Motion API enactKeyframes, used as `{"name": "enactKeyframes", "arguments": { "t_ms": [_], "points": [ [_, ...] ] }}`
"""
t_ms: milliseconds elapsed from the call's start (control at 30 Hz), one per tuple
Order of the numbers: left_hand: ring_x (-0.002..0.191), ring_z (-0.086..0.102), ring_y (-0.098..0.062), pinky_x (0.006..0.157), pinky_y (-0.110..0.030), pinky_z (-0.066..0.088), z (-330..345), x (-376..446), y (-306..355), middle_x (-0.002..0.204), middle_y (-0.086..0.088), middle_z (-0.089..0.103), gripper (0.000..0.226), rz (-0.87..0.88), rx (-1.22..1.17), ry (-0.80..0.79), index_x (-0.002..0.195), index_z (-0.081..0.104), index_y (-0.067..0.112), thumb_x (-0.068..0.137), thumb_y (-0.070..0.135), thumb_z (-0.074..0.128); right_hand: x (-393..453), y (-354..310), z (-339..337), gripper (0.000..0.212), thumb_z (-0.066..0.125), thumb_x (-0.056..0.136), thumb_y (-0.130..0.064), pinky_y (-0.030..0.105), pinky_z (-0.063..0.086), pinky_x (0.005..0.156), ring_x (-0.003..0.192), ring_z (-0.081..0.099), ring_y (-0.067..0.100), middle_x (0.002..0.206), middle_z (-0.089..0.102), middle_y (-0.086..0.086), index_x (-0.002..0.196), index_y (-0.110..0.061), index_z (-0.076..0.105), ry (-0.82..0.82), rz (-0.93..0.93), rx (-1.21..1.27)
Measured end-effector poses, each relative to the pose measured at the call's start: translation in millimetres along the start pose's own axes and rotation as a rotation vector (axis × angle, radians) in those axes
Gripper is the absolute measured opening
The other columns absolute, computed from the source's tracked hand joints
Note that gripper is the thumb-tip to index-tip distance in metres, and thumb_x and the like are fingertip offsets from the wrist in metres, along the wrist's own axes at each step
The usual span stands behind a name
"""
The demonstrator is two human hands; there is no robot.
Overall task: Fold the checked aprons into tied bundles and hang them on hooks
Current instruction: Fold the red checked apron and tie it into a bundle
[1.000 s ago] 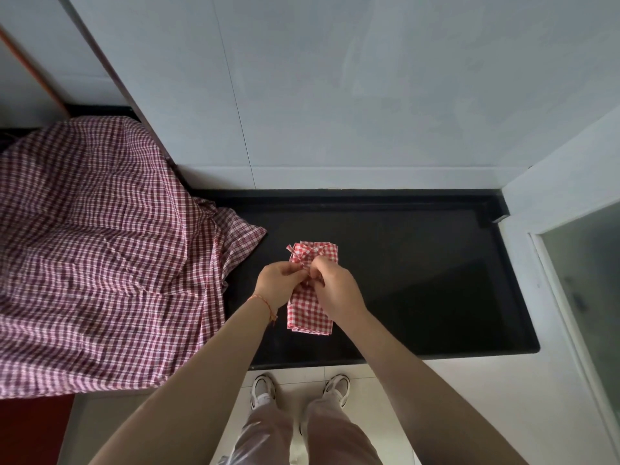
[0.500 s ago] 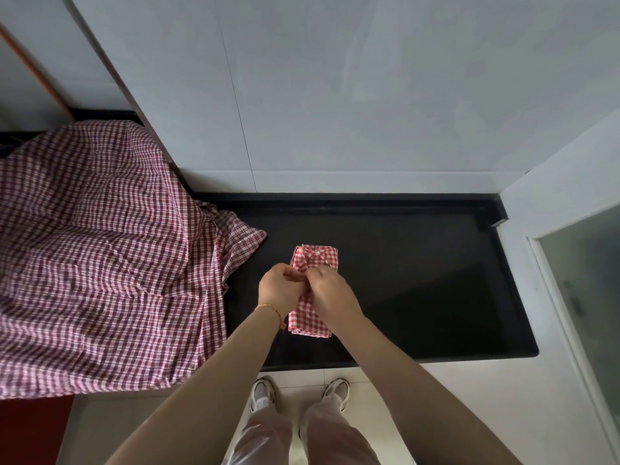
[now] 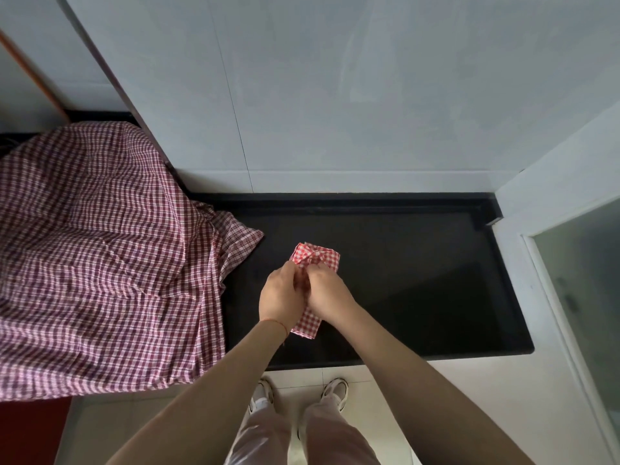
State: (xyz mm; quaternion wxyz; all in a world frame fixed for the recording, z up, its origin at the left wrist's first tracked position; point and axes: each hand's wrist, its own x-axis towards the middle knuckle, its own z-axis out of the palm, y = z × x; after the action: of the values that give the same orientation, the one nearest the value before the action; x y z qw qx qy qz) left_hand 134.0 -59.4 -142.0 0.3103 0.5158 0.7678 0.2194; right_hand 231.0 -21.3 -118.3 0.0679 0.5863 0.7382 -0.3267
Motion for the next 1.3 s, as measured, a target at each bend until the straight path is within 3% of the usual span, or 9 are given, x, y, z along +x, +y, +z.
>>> {"name": "enactKeyframes", "arguments": {
  "t_ms": [133, 267, 433, 533, 700, 800, 900, 1033, 1300],
  "points": [
    [0.076, 0.054, -0.017, 0.066, -0.031, 0.050, -0.1, 1.1, -4.1, 0.083, 0.001, 0.058, 0.016, 0.106, 0.047, 0.020, 0.081, 0.061, 0.010, 0.093, 0.004, 0.051, 8.6, 5.5, -10.0, 0.032, 0.046, 0.103, -0.013, 0.029, 0.047, 0.088, 0.113, 0.059, 0.023, 0.131, 0.057, 0.007, 0.134, -0.012, 0.054, -0.101, 0.160, 0.244],
    [0.072, 0.054, -0.010, 0.061, -0.017, 0.043, -3.8, 2.3, -8.0, 0.081, 0.008, 0.057, 0.011, 0.187, 0.076, -0.016, 0.077, 0.066, 0.015, 0.087, 0.010, 0.063, 13.8, 11.5, -13.6, 0.023, 0.047, 0.103, -0.014, 0.029, 0.042, 0.082, 0.101, 0.054, 0.015, 0.121, 0.060, 0.001, 0.120, -0.019, 0.061, -0.171, 0.282, 0.437],
    [0.073, 0.054, -0.008, 0.063, -0.017, 0.040, -5.7, 4.8, -2.9, 0.086, 0.007, 0.057, 0.014, 0.099, 0.089, -0.030, 0.084, 0.064, 0.022, 0.093, 0.033, 0.065, 19.9, 14.0, -11.8, 0.022, 0.049, 0.102, -0.015, 0.031, 0.043, 0.084, 0.105, 0.055, 0.017, 0.121, 0.061, 0.001, 0.117, -0.020, 0.064, -0.189, 0.317, 0.483],
    [0.077, 0.055, -0.010, 0.067, -0.021, 0.045, -3.0, 6.9, -1.6, 0.091, 0.003, 0.059, 0.017, 0.104, 0.135, -0.039, 0.087, 0.067, 0.017, 0.096, 0.030, 0.062, 19.9, 17.7, -10.4, 0.021, 0.052, 0.102, -0.016, 0.030, 0.044, 0.085, 0.107, 0.057, 0.016, 0.120, 0.062, 0.000, 0.118, -0.019, 0.065, -0.185, 0.310, 0.505],
    [0.084, 0.056, -0.010, 0.072, -0.021, 0.051, -1.3, 9.1, 0.1, 0.101, 0.002, 0.059, 0.016, 0.089, 0.223, -0.065, 0.096, 0.070, 0.015, 0.099, 0.023, 0.056, 19.4, 21.7, -6.9, 0.028, 0.051, 0.101, -0.013, 0.038, 0.050, 0.101, 0.111, 0.060, 0.018, 0.124, 0.063, -0.001, 0.122, -0.020, 0.069, -0.174, 0.248, 0.499],
    [0.083, 0.054, -0.010, 0.066, -0.020, 0.045, -4.4, 11.2, 3.0, 0.101, 0.002, 0.057, 0.012, 0.068, 0.235, -0.105, 0.093, 0.064, 0.015, 0.096, 0.022, 0.056, 16.9, 27.2, -3.1, 0.019, 0.059, 0.098, -0.016, 0.038, 0.051, 0.099, 0.105, 0.063, 0.015, 0.116, 0.068, -0.003, 0.111, -0.020, 0.072, -0.070, 0.210, 0.478],
    [0.080, 0.051, -0.010, 0.063, -0.020, 0.040, -8.9, 14.6, 9.9, 0.099, 0.002, 0.053, 0.009, 0.024, 0.274, -0.181, 0.087, 0.056, 0.017, 0.093, 0.022, 0.057, 10.4, 29.2, 6.1, 0.005, 0.067, 0.094, -0.014, 0.030, 0.050, 0.092, 0.093, 0.063, 0.009, 0.099, 0.068, -0.005, 0.095, -0.018, 0.070, 0.096, 0.198, 0.520],
    [0.080, 0.050, -0.012, 0.064, -0.022, 0.039, -13.6, 18.1, 14.1, 0.095, 0.000, 0.050, 0.011, 0.008, 0.363, -0.248, 0.092, 0.058, 0.012, 0.095, 0.023, 0.055, 5.9, 27.7, 18.1, 0.007, 0.064, 0.095, -0.011, 0.020, 0.048, 0.082, 0.081, 0.058, 0.003, 0.095, 0.068, -0.004, 0.092, -0.014, 0.068, 0.227, 0.142, 0.371],
    [0.088, 0.051, -0.012, 0.071, -0.022, 0.043, -17.0, 21.2, 9.5, 0.111, -0.005, 0.056, 0.015, 0.082, 0.450, -0.305, 0.103, 0.064, 0.013, 0.094, 0.023, 0.058, 11.3, 32.3, 10.2, 0.010, 0.063, 0.096, -0.013, 0.028, 0.053, 0.087, 0.089, 0.064, 0.012, 0.094, 0.067, -0.003, 0.088, -0.019, 0.064, 0.229, 0.103, 0.203]
  ]
}}
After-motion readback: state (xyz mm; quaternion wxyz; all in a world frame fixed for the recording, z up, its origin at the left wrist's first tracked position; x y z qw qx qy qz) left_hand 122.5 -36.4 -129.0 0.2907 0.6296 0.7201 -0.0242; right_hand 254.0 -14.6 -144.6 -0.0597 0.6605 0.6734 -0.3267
